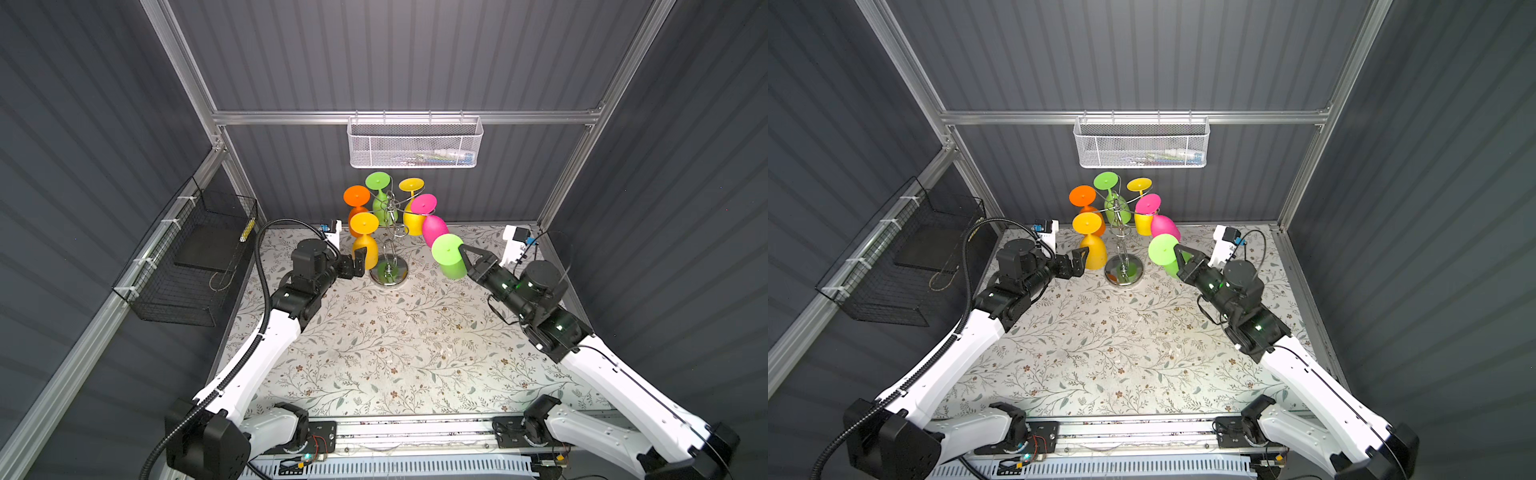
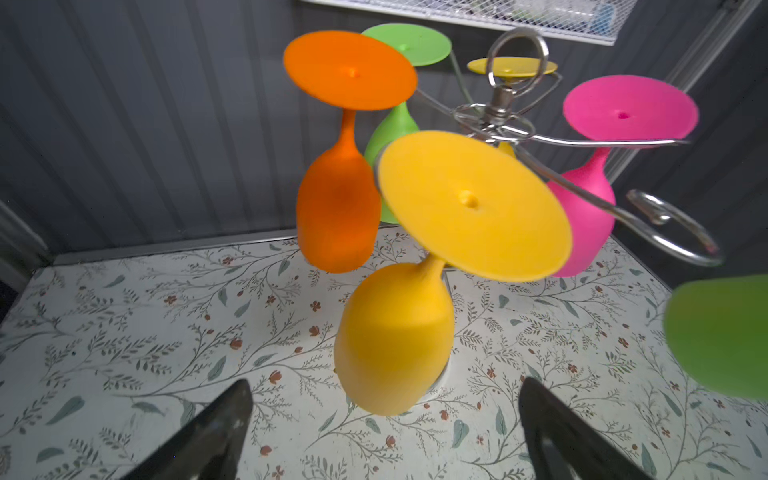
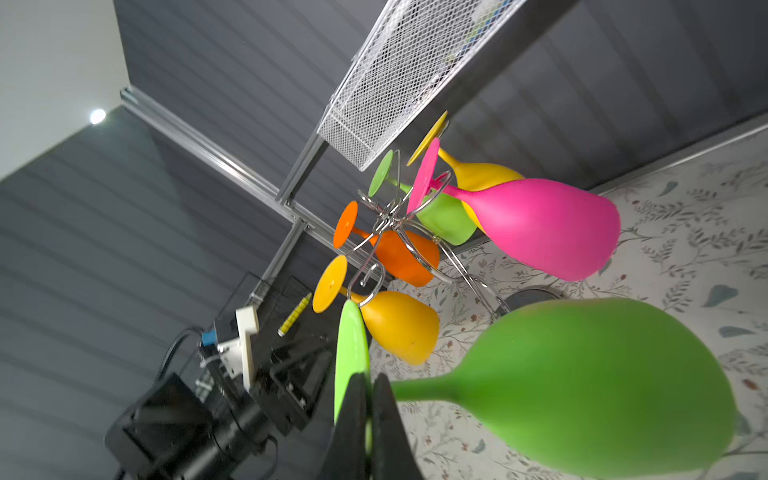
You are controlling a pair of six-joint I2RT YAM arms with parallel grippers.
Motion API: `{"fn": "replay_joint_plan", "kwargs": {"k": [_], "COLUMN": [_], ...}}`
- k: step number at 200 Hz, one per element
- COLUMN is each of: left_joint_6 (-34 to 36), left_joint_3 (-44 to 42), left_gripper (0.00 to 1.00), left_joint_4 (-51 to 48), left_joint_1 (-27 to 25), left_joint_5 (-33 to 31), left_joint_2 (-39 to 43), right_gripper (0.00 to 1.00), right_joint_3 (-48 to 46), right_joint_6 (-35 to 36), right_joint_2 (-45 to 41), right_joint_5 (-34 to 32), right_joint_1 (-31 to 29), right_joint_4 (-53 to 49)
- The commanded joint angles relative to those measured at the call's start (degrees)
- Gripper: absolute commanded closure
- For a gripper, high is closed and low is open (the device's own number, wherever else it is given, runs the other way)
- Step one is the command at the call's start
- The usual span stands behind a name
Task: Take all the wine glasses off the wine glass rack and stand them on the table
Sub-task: 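Pull the lime green glass toward the robot with the right gripper while left draws back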
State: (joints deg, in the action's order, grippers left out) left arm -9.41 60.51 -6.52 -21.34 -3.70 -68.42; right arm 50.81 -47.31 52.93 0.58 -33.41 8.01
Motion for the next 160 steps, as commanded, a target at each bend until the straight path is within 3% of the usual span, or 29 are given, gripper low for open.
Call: {"fn": "replay_joint_plan", "kwargs": {"k": [1,42,83,112,160], "left_joint_6": [-7.83,-24.16,-39.2,-47.89,-56.25], "left_joint_3": [3.13,2.13,2.58,0.32,-1.93], "left_gripper": [0.0,0.01,0.07,0.1,0.14], "left_joint_4": [-7.2,-23.27,-38.28,-43.49,-45.96], "left_joint_1": [-0.1,-0.11,-0.1,-0.12,-0.19], "left_joint_5": [-6.07,-11.21,-7.67,-4.53,1.53], "left_joint_2": [1.94,7.87,7.88,7.61,4.42], "right_gripper": [1.0,1.0,1.0,1.0,1.0], "right_joint_3": [-4.83,-12.05,-17.43,-20.69,-23.04], "right_joint_6": [13.28,28.94,40.74,49.99,63.07], "right_joint_2": [-3.23,-4.04,-1.27,2.31,11.57], "right_joint_5": [3.49,6.3,4.69,-0.59,-10.12], "right_joint_1": [-0.47,-5.5,-13.82,-20.93,-29.9], "right_joint_4": [-1.65,2.39,9.03,15.03,26.17]}}
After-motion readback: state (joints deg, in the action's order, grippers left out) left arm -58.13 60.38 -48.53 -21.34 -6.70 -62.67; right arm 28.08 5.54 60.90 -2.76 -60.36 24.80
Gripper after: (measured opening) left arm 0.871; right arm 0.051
